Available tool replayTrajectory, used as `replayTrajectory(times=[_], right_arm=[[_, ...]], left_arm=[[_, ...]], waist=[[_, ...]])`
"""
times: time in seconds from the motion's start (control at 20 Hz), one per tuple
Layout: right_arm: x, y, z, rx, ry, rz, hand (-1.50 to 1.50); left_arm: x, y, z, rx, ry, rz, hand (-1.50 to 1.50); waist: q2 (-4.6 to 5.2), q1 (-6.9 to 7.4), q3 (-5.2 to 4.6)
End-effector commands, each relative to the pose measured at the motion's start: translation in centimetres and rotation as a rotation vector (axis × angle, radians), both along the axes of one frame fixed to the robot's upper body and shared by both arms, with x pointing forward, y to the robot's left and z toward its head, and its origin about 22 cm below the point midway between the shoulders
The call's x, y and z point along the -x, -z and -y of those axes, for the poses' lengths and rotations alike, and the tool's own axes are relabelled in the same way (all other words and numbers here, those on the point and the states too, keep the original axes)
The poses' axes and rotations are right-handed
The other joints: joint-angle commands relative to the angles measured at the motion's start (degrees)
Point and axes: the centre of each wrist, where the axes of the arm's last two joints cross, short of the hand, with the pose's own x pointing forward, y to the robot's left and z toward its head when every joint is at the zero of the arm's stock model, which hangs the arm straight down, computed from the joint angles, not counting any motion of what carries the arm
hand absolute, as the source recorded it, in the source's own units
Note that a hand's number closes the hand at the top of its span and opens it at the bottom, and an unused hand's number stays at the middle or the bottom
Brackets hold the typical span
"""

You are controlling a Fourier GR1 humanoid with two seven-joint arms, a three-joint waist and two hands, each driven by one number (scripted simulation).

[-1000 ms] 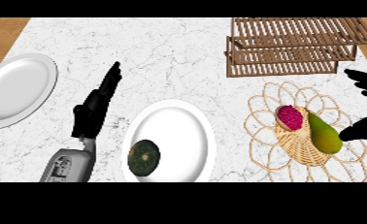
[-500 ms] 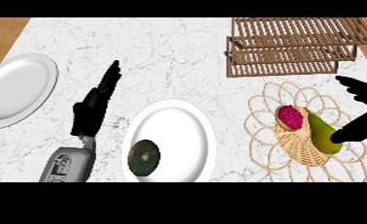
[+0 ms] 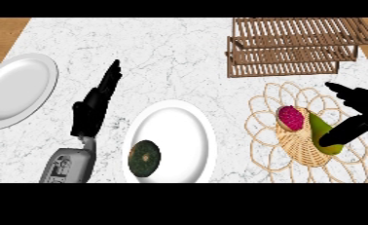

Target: Pick the pear from the placemat and place it in the tiered shelf

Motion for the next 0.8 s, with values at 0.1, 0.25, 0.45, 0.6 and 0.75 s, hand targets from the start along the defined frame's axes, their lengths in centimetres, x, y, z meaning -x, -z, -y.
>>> replayTrajectory(times=[0.1, 0.25, 0.45, 0.6, 0.75], right_arm=[[0.6, 1.8, 0.4, -0.008, 0.004, -0.014, -1.5], [-0.2, 1.3, 1.1, -0.022, -0.01, -0.002, -1.5], [1.5, 4.5, 0.1, -0.03, -0.035, -0.035, -1.5], [1.5, 2.0, 1.5, -0.028, -0.042, -0.041, -1.5], [0.7, 3.9, -0.6, 0.003, -0.117, -0.085, 1.5]], left_arm=[[2.3, -0.3, -1.7, -0.001, 0.007, -0.02, 0.0], [0.2, -0.2, 0.6, -0.011, -0.001, 0.0, 0.0], [1.5, -1.0, 0.3, -0.007, -0.006, 0.009, 0.0], [0.2, -0.1, 0.0, 0.0, -0.01, 0.003, 0.0], [0.2, 0.3, -0.4, -0.006, -0.004, 0.005, 0.0]], waist=[[-0.03, 0.11, 0.0], [0.01, -0.02, 0.0], [-0.03, 0.03, 0.01], [-0.02, -0.13, 0.0], [0.01, 0.03, 0.0]])
